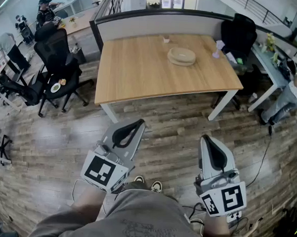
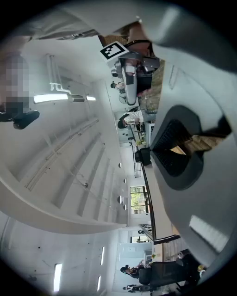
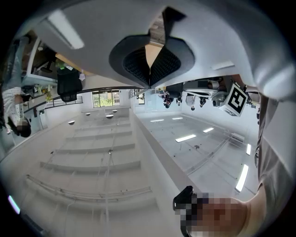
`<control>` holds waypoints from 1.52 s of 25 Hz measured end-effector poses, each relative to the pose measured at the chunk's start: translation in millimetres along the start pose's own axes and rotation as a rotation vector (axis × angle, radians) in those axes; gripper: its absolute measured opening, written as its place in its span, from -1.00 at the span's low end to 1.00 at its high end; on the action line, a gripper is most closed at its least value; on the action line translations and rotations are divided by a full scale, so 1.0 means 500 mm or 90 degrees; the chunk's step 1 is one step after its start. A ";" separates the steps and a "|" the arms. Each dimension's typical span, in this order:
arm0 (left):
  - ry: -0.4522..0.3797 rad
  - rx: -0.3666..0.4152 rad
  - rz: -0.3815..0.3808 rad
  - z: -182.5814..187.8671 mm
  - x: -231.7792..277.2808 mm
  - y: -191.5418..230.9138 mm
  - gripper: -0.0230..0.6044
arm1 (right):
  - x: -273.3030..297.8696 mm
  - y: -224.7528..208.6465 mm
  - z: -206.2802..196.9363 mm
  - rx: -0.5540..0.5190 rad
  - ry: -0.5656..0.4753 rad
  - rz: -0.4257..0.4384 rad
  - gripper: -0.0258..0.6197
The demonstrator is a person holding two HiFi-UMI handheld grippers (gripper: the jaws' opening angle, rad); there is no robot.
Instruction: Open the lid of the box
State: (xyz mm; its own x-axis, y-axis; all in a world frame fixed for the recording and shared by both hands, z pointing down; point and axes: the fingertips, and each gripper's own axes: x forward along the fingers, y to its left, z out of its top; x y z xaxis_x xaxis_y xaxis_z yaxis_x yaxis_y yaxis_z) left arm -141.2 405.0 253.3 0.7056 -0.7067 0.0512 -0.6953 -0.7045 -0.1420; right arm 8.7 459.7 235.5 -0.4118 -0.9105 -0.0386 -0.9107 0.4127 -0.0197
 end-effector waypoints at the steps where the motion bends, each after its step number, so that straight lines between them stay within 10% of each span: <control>1: 0.000 0.000 -0.002 0.000 -0.001 0.000 -0.92 | 0.000 -0.002 -0.001 0.004 -0.001 -0.006 -0.89; 21: 0.015 -0.030 -0.011 -0.029 0.011 -0.001 -0.92 | -0.005 -0.016 -0.005 -0.007 -0.022 -0.036 -0.83; 27: 0.025 0.007 0.044 -0.043 0.029 0.017 0.31 | -0.011 -0.035 0.001 -0.003 -0.031 -0.040 -0.66; 38: 0.042 0.012 0.054 -0.080 0.090 0.089 0.48 | 0.065 -0.070 -0.020 -0.007 -0.013 -0.040 -0.66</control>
State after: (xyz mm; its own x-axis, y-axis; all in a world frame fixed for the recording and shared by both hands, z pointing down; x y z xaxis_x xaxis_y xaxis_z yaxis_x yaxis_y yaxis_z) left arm -145.7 339.4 288.9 0.6331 -0.7671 0.1032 -0.7493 -0.6409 -0.1669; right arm 26.7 415.6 244.8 -0.3533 -0.9337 -0.0578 -0.9350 0.3545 -0.0113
